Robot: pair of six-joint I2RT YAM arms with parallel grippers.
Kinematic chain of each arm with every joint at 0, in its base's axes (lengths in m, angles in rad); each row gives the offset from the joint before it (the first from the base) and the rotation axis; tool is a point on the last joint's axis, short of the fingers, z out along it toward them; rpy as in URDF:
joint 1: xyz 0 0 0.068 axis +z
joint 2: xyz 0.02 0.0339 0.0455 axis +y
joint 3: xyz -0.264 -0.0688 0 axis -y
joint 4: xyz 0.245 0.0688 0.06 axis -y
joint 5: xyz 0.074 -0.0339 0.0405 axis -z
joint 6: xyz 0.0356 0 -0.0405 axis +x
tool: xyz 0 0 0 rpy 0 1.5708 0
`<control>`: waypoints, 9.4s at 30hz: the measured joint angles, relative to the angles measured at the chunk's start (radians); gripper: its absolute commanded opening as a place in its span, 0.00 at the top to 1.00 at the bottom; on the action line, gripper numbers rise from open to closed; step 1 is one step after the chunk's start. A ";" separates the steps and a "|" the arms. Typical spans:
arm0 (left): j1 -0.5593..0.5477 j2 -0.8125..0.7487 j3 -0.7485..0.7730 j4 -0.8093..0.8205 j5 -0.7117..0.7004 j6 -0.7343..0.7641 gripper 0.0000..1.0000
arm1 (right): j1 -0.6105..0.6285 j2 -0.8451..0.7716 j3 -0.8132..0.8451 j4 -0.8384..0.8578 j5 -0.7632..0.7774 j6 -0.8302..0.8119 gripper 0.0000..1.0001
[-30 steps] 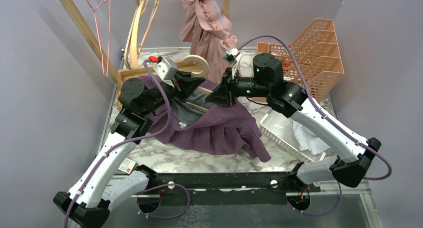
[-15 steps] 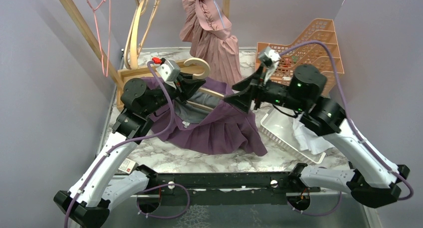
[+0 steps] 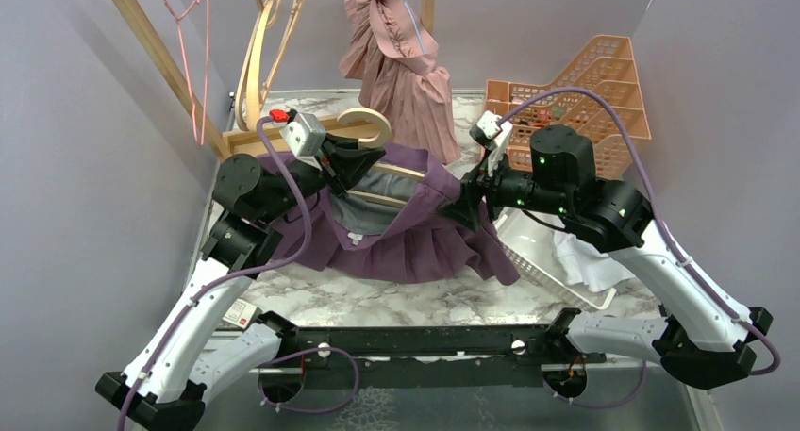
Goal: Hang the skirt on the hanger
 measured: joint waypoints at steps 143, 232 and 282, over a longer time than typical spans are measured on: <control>-0.002 -0.182 -0.362 -0.199 -0.547 -0.150 0.07 | -0.368 0.056 -0.241 0.114 0.814 0.239 0.18; -0.001 -0.369 -0.624 -0.451 -0.272 -1.312 0.21 | -0.214 0.274 -0.130 0.551 -0.621 0.449 0.99; 0.000 -0.186 -0.302 -0.523 -0.633 -1.281 1.00 | -0.214 0.199 -0.058 0.304 -0.192 0.223 0.99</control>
